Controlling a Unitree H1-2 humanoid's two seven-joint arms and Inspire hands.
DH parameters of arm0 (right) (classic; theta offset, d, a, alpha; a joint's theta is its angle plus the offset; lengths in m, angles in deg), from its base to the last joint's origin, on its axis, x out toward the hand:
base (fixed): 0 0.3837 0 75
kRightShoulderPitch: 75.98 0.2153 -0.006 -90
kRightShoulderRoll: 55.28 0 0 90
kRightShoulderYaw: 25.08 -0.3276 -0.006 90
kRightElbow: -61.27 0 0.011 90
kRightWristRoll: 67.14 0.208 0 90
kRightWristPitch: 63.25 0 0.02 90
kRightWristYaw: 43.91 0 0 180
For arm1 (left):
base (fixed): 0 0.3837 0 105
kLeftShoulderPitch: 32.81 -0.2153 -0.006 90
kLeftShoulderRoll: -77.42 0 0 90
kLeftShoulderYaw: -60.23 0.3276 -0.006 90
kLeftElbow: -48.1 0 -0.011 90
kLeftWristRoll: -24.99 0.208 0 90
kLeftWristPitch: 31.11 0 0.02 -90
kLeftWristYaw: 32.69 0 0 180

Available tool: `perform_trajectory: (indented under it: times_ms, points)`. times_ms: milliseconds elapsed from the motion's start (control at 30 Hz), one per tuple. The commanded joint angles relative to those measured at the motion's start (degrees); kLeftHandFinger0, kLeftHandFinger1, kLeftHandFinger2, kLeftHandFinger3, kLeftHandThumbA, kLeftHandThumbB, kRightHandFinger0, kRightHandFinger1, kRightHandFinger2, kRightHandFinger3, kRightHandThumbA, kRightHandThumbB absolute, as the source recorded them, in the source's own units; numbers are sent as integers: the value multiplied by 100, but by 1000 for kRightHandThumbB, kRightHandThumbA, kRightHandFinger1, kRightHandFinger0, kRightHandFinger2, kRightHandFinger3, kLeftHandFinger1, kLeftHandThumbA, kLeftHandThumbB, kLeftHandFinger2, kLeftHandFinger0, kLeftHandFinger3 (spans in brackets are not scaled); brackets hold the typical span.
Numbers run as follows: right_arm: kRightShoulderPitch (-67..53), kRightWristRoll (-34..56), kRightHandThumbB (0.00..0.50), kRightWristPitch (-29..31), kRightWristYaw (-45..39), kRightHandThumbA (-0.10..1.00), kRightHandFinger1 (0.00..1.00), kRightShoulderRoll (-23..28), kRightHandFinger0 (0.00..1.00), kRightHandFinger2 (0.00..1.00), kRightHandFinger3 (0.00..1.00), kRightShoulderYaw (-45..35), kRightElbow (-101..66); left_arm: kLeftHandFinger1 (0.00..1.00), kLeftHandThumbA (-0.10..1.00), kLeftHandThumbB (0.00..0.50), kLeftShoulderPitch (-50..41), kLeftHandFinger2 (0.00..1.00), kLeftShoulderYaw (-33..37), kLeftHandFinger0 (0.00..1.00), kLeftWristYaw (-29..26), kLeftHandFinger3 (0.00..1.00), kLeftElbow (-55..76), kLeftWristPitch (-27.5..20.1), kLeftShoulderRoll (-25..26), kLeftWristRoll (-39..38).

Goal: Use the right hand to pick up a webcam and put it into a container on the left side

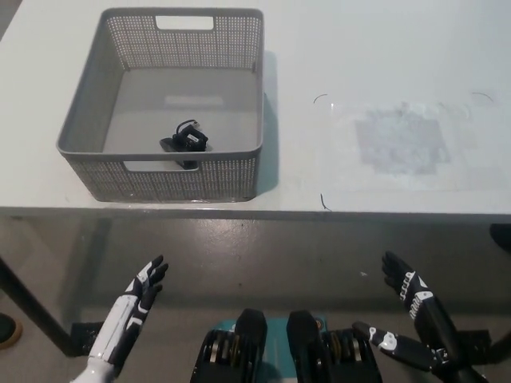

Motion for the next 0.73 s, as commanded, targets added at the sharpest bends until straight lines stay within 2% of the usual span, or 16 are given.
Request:
perform_trajectory:
  times_ms: [0,67,167,367,533,700]
  points:
    - [25,142,191,241,-128,1000,1000,-33,1000,1000,1000,-48,-14,1000,1000,93,-6,1000,-22,1000,-54,1000,236,-191,-9,5]
    - [-9,84,214,171,-106,1000,1000,-28,1000,1000,1000,-40,-61,1000,1000,63,-40,1000,-25,1000,-74,1000,266,-152,-25,30]
    - [-3,100,230,196,-116,1000,1000,-34,1000,1000,1000,-46,-27,1000,1000,50,-56,1000,-26,1000,-75,1000,262,-167,-30,24]
    - [-22,41,237,179,-135,1000,1000,-11,1000,1000,1000,-30,-41,1000,1000,71,-103,1000,-50,1000,-98,1000,288,-148,-48,12]
    - [-66,77,260,143,-186,1000,1000,-22,1000,1000,1000,-3,-81,1000,1000,69,-210,1000,-100,1000,-150,1000,369,-95,-59,32]
    - [-119,57,255,74,-180,1000,1000,-27,1000,1000,1000,-7,-193,1000,1000,59,-242,1000,-160,1000,-183,1000,344,-165,-74,-17]
